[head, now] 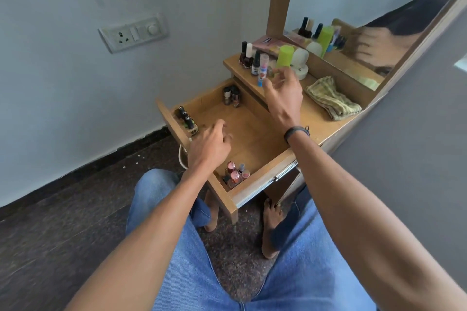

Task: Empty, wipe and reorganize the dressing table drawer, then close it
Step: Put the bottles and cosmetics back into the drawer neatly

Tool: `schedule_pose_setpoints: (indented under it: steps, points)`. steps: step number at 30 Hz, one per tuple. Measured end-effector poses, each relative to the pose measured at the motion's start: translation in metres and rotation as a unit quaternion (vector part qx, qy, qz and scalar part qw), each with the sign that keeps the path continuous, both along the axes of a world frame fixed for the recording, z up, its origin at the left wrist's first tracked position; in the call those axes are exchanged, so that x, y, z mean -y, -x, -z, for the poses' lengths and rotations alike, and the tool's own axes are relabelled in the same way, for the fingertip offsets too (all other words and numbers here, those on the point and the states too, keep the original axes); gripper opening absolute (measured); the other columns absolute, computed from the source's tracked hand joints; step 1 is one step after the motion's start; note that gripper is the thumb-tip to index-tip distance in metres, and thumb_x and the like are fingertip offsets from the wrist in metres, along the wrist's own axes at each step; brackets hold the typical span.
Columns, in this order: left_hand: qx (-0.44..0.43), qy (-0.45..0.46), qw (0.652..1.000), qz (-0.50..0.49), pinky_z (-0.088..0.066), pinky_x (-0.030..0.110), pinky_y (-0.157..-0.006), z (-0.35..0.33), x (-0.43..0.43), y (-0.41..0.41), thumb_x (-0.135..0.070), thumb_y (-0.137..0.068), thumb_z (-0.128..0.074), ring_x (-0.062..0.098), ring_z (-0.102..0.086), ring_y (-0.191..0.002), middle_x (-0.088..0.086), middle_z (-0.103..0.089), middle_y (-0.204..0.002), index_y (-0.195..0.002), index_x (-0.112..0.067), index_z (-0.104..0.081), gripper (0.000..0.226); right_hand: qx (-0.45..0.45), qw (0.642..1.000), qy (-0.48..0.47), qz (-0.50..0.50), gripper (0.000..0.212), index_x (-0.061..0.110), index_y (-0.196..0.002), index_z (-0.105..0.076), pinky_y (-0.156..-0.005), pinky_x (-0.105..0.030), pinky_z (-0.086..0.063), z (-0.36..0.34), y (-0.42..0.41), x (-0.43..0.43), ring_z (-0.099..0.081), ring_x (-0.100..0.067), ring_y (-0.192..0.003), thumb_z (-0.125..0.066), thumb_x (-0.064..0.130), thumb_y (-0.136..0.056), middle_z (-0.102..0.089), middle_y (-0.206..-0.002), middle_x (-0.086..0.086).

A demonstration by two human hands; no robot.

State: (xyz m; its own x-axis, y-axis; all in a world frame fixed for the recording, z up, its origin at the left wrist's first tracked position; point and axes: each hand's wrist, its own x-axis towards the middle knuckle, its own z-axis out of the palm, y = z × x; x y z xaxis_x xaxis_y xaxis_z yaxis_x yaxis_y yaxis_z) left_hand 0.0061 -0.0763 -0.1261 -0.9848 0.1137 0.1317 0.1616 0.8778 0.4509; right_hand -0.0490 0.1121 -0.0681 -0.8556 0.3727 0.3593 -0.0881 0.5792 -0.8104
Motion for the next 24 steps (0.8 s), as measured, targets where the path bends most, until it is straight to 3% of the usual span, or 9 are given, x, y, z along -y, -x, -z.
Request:
schedule_pose_setpoints:
  steps: [2,7,11,14,18,24]
  points:
    - [0.010,0.002,1.000,0.007,-0.028,0.019,-0.048,0.000,-0.001,0.000,-0.036,-0.101,-0.055,0.008,-0.059,-0.078,-0.008,-0.069,-0.110,-0.134,-0.023,-0.049,0.036,0.030,0.999,0.017,0.001,0.034,0.025,-0.107,-0.051,-0.074,-0.033,-0.045,0.005,0.013,-0.003,-0.055,-0.010,-0.084,-0.064,0.049,-0.086,-0.061,-0.101,0.004]
    - [0.043,-0.002,0.998,0.047,-0.029,0.017,-0.057,0.006,-0.001,0.005,-0.036,-0.095,-0.064,0.005,-0.054,-0.100,-0.014,-0.060,-0.126,-0.135,-0.032,-0.045,0.045,0.052,0.999,-0.005,0.011,0.058,0.023,-0.119,-0.043,-0.077,-0.032,-0.039,0.021,0.031,-0.005,-0.062,-0.025,-0.096,-0.068,0.059,-0.081,-0.064,-0.111,-0.002]
    - [0.085,-0.158,0.983,0.043,-0.047,0.024,-0.077,-0.007,-0.009,0.027,-0.015,-0.093,-0.066,0.007,-0.057,-0.110,-0.013,-0.056,-0.129,-0.137,-0.030,-0.048,0.049,0.078,0.996,-0.049,0.003,0.059,0.021,-0.121,-0.044,-0.082,-0.036,-0.045,0.024,0.044,-0.001,-0.063,-0.031,-0.104,-0.068,0.059,-0.082,-0.066,-0.119,-0.005]
    - [0.067,-0.282,0.957,0.022,-0.049,0.027,-0.093,-0.032,-0.026,0.056,0.002,-0.091,-0.059,0.008,-0.057,-0.109,-0.006,-0.060,-0.126,-0.139,-0.022,-0.051,0.054,0.094,0.993,-0.070,0.004,0.061,0.018,-0.125,-0.045,-0.093,-0.043,-0.049,0.027,0.048,0.000,-0.061,-0.033,-0.111,-0.068,0.058,-0.085,-0.066,-0.125,-0.007]
    - [0.078,-0.398,0.914,0.014,-0.049,0.019,-0.091,-0.063,-0.049,0.093,0.015,-0.086,-0.045,0.010,-0.057,-0.109,0.002,-0.058,-0.131,-0.142,-0.014,-0.049,0.063,0.092,0.993,-0.079,0.015,0.057,0.015,-0.125,-0.047,-0.090,-0.042,-0.047,0.028,0.053,0.001,-0.062,-0.035,-0.110,-0.065,0.056,-0.090,-0.067,-0.123,-0.008]
    - [0.114,-0.390,0.913,0.043,-0.043,0.004,-0.076,-0.070,-0.069,0.119,0.012,-0.083,-0.047,-0.006,-0.058,-0.098,-0.004,-0.063,-0.126,-0.142,-0.016,-0.054,0.065,0.076,0.991,-0.106,0.023,0.049,0.014,-0.126,-0.053,-0.088,-0.042,-0.047,0.031,0.056,0.002,-0.060,-0.037,-0.112,-0.058,0.052,-0.096,-0.068,-0.123,-0.011]
